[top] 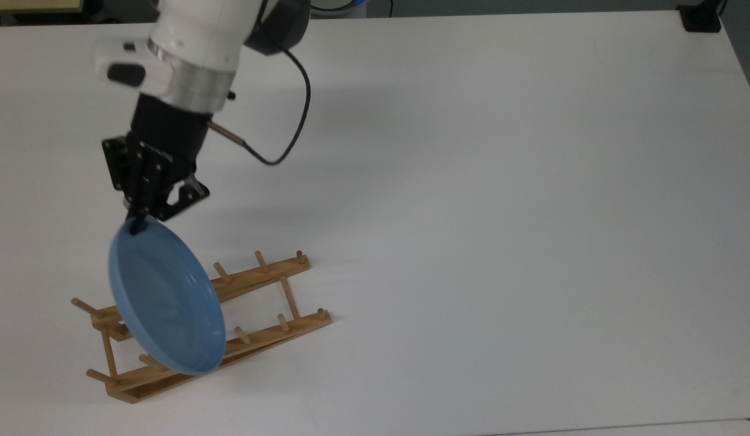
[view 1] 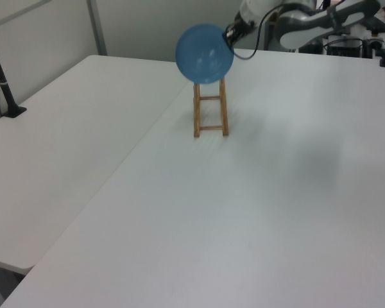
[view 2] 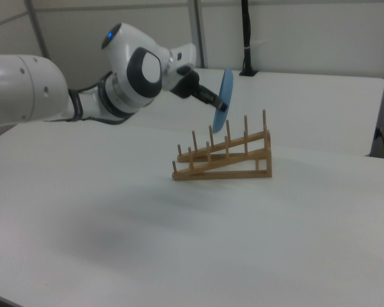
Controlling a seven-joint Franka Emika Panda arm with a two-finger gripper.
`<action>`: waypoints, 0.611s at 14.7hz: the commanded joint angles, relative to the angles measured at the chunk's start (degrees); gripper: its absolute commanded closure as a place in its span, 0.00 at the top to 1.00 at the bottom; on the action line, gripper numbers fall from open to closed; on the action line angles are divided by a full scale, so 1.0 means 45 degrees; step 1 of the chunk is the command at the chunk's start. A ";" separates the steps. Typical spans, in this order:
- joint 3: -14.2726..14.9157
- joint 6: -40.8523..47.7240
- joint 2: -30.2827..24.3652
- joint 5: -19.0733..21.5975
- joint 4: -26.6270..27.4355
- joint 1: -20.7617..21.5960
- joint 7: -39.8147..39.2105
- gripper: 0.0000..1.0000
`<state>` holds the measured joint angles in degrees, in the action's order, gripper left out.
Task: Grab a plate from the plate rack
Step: 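Lift the blue plate up out of the wooden rack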
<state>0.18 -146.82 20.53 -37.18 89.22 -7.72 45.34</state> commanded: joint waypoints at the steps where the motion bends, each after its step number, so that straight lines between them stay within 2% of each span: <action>1: -0.0155 0.0824 -0.1006 0.0934 0.0388 0.0054 0.0178 0.02; 5: -0.0819 0.3031 -0.1962 0.2358 0.0368 0.0015 -0.0463 0.02; 9: -0.0820 0.5568 -0.3153 0.5402 0.0348 0.0093 -0.2278 0.00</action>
<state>-3.41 -129.65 11.89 -21.90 89.19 -7.30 41.56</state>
